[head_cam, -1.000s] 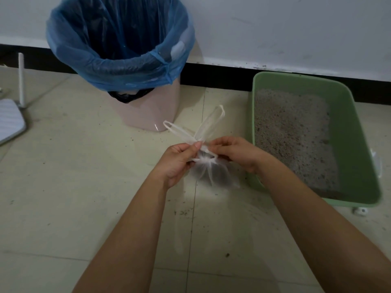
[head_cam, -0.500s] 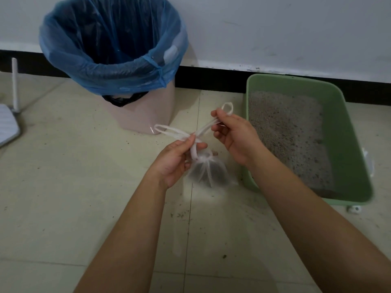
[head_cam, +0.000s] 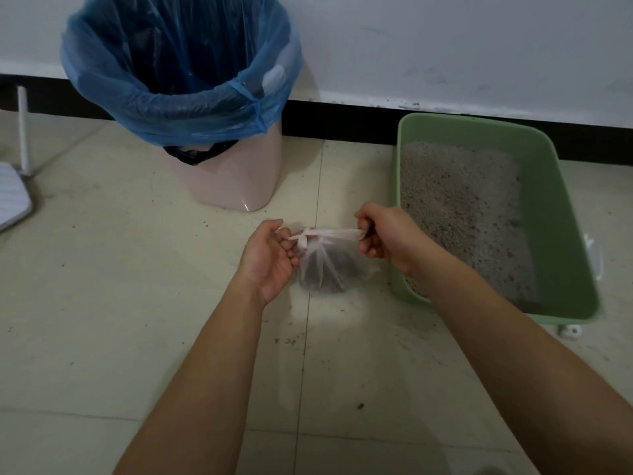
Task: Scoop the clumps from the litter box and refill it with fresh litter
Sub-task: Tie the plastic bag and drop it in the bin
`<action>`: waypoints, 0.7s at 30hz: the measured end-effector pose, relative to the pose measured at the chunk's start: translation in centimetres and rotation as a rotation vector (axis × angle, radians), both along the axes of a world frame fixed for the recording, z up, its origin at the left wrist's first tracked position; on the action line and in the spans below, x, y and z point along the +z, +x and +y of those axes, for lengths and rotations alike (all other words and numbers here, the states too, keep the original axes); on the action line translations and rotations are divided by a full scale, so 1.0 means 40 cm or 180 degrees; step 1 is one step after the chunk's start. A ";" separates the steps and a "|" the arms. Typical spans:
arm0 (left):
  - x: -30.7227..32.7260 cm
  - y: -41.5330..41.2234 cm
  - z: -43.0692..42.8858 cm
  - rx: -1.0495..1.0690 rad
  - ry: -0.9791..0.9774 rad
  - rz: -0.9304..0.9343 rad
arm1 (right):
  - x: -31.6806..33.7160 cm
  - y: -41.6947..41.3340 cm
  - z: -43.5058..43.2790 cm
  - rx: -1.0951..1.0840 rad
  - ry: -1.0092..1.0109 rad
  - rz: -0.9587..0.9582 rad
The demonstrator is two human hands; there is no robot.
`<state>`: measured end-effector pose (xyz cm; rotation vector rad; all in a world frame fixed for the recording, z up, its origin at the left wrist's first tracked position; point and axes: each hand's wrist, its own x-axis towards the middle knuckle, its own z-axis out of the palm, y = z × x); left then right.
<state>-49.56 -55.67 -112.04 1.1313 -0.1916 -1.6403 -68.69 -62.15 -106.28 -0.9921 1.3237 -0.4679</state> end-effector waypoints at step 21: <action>0.022 0.037 0.035 -0.0410 -0.0437 -0.3203 | -0.106 0.068 -0.006 0.2289 -0.1522 0.1607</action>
